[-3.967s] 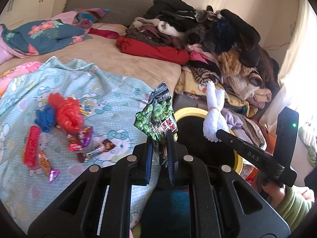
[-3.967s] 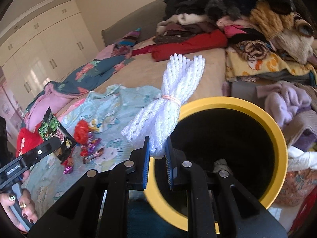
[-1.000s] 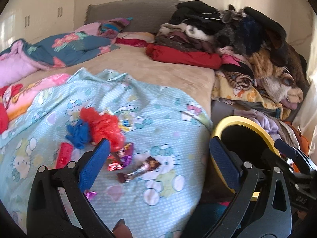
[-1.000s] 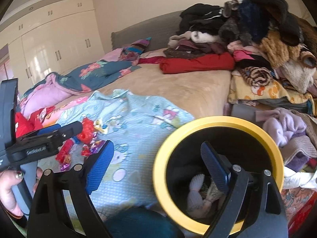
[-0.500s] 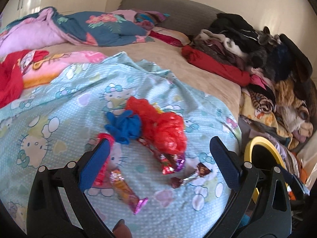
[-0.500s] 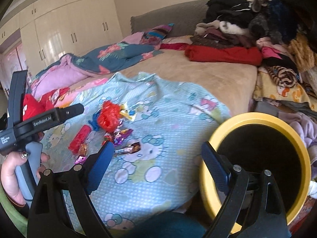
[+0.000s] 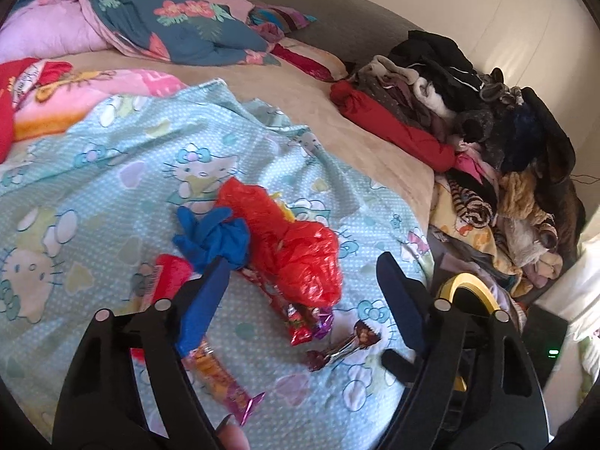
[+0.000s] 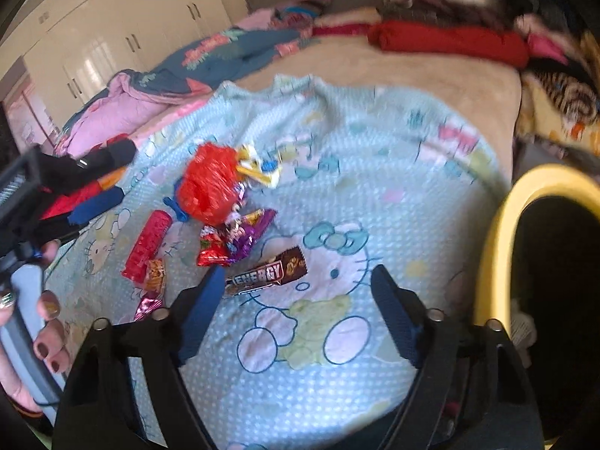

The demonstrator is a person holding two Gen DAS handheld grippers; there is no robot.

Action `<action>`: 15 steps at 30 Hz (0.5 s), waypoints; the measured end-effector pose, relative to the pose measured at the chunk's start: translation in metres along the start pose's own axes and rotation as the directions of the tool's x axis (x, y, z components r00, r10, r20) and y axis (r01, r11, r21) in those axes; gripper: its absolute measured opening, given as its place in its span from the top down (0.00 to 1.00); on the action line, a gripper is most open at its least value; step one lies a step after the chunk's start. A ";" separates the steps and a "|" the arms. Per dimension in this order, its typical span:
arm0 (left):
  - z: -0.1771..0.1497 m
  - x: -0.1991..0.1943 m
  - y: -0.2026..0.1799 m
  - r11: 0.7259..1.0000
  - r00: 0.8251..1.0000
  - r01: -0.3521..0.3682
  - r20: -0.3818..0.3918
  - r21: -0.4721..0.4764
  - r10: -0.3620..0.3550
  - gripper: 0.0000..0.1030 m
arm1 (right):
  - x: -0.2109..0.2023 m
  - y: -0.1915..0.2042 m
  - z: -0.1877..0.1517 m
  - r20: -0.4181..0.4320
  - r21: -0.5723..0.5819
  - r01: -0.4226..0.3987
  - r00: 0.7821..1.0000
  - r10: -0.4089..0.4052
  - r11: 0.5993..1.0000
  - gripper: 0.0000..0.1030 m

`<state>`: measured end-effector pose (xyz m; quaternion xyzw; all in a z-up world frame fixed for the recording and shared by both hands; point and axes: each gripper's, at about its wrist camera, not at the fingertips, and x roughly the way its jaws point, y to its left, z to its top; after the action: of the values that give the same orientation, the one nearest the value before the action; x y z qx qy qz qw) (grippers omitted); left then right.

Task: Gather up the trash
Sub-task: 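Grasp the red plastic bag with the left gripper while the right gripper grasps a candy bar wrapper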

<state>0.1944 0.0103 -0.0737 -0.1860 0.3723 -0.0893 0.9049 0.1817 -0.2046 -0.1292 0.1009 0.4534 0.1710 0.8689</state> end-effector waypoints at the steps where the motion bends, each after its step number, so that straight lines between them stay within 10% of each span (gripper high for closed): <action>1: 0.002 0.005 -0.002 1.000 1.000 0.006 -0.011 0.004 -0.006 0.33 | 0.006 -0.002 0.001 -0.017 0.022 -0.014 1.000 0.015 1.000 0.35; 15: -0.002 0.063 -0.013 0.999 0.992 -0.026 -0.125 0.031 0.029 0.41 | 0.031 -0.003 0.003 -0.070 0.080 -0.093 0.993 0.098 0.992 0.84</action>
<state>0.2372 -0.0215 -0.1102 -0.1615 0.4297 -0.0938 0.8835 0.2015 -0.1958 -0.1514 0.1493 0.4860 0.1985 0.8379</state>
